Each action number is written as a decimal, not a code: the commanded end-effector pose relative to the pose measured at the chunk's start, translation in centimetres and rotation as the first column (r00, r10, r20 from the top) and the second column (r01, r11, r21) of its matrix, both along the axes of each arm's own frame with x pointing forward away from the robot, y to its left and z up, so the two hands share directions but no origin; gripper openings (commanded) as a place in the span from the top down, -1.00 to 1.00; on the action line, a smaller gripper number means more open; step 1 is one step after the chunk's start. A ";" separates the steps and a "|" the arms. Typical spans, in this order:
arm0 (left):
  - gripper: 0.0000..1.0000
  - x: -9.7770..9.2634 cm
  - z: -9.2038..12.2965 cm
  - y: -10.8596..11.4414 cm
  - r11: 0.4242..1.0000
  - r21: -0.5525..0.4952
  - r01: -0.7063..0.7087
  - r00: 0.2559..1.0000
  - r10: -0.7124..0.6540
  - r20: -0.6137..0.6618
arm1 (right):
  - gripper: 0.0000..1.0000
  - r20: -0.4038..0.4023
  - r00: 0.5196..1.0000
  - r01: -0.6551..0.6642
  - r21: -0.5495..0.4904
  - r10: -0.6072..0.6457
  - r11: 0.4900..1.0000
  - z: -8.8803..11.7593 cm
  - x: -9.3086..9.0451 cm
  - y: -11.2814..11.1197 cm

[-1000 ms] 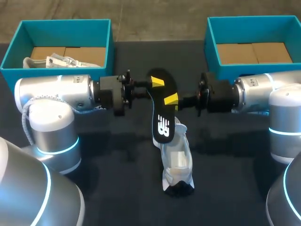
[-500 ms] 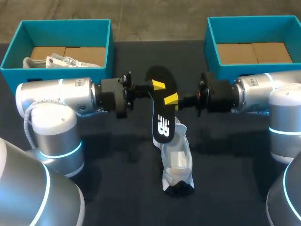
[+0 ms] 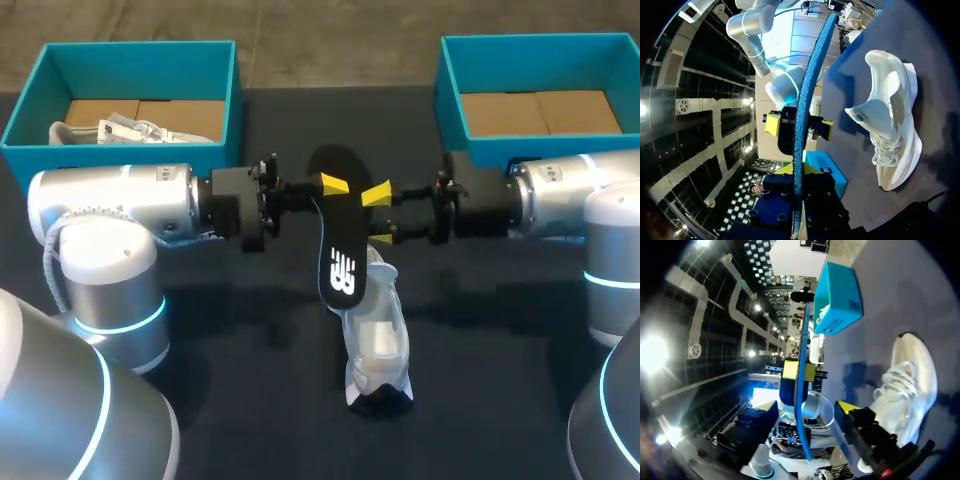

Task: Take the shoe out of the shoebox, open the shoe tongue, remove and reinsert the insole, then place the shoe into the shoebox

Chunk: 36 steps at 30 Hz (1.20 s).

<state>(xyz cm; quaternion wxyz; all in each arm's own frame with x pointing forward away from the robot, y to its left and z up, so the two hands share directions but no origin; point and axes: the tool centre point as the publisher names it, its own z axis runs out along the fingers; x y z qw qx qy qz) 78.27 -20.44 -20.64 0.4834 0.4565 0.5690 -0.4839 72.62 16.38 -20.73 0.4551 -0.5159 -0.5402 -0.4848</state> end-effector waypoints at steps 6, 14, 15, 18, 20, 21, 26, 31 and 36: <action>1.00 -2.9 0.3 1.9 0.997 0.052 0.051 0.997 -0.048 -0.062 | -1.00 0.078 0.996 -0.043 -0.119 0.053 0.992 1.3 -2.0 -4.9; 1.00 -5.4 -0.2 1.9 0.994 0.083 0.074 0.990 -0.063 -0.129 | -1.00 0.167 0.981 -0.063 -0.191 0.096 0.980 0.3 -2.3 -7.9; 1.00 -5.8 -0.2 1.8 0.994 0.078 0.078 0.988 -0.067 -0.142 | -1.00 0.177 0.979 -0.060 -0.200 0.096 0.978 0.1 -2.3 -8.4; 1.00 -6.7 -0.1 1.7 0.993 0.091 0.077 0.988 -0.063 -0.144 | -1.00 0.181 0.979 -0.060 -0.202 0.098 0.978 0.0 -2.3 -8.8; 1.00 -7.4 0.1 1.5 0.992 0.099 0.077 0.987 -0.062 -0.147 | -1.00 0.181 0.979 -0.060 -0.202 0.098 0.978 0.0 -2.3 -8.8; 1.00 -7.9 0.2 1.4 0.991 0.104 0.080 0.987 -0.064 -0.149 | -1.00 0.181 0.979 -0.060 -0.202 0.098 0.978 0.0 -2.3 -8.8; 1.00 -9.2 0.3 1.2 0.986 0.144 0.089 0.984 -0.065 -0.167 | -1.00 0.181 0.979 -0.060 -0.202 0.098 0.978 0.0 -2.3 -8.8; 1.00 -9.2 0.3 1.2 0.986 0.144 0.089 0.984 -0.065 -0.167 | -1.00 0.181 0.979 -0.060 -0.202 0.098 0.978 0.0 -2.3 -8.8; 1.00 -10.1 0.2 0.6 0.983 0.145 0.110 0.981 -0.084 -0.173 | -1.00 0.432 0.846 -0.169 -0.337 0.311 0.926 0.1 -2.2 -9.2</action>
